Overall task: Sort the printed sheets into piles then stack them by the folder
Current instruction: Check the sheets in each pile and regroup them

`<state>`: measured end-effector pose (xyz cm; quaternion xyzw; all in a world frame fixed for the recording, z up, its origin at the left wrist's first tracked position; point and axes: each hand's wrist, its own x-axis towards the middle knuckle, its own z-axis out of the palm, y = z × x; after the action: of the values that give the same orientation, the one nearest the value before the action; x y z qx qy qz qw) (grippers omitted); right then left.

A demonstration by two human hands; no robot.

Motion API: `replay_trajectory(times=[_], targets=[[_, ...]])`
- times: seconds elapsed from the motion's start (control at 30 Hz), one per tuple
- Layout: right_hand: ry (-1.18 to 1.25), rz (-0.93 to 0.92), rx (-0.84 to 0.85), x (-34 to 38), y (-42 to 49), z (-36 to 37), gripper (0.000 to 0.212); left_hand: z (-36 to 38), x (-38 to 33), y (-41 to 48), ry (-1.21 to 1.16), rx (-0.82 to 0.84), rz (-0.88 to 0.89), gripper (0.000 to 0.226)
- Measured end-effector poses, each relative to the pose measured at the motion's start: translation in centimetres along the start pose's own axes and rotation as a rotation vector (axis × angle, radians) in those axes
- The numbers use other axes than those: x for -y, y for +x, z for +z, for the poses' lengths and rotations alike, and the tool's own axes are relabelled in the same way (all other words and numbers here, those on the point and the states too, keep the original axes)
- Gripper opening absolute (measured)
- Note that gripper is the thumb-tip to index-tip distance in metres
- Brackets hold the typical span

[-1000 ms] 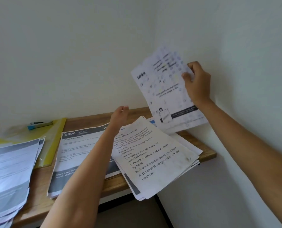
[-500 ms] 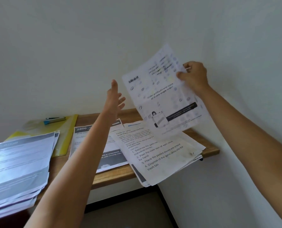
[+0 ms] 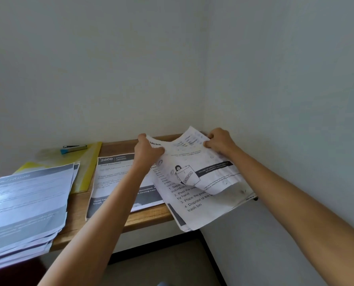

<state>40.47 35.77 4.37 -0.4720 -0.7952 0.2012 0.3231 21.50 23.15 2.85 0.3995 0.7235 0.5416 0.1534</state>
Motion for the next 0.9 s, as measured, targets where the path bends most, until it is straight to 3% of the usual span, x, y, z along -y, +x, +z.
replay_trajectory(times=[0.2,0.47,0.57,0.7,0.83,0.9], targets=[[-0.063,0.052,0.074,-0.7,0.3,1.3,0.02,-0.3,0.4,-0.3,-0.003,0.042,-0.118,0.065],[-0.066,0.048,0.093,-0.7,0.7,1.6,0.015,-0.9,0.3,-0.6,0.078,0.046,-0.128,0.066],[-0.127,0.006,0.096,-1.8,0.0,2.7,0.008,-0.6,0.9,-1.8,0.317,0.061,-0.054,0.074],[-0.274,-0.108,0.099,-2.7,-2.1,3.8,0.022,0.9,2.8,-3.0,0.702,0.153,0.186,0.071],[-0.282,-0.182,0.24,-2.7,-3.0,4.9,0.029,2.3,3.7,-3.4,0.739,0.35,0.267,0.063],[-0.348,-0.116,0.365,-3.1,-3.0,5.3,0.046,2.9,3.8,-3.7,0.793,0.414,0.266,0.066]])
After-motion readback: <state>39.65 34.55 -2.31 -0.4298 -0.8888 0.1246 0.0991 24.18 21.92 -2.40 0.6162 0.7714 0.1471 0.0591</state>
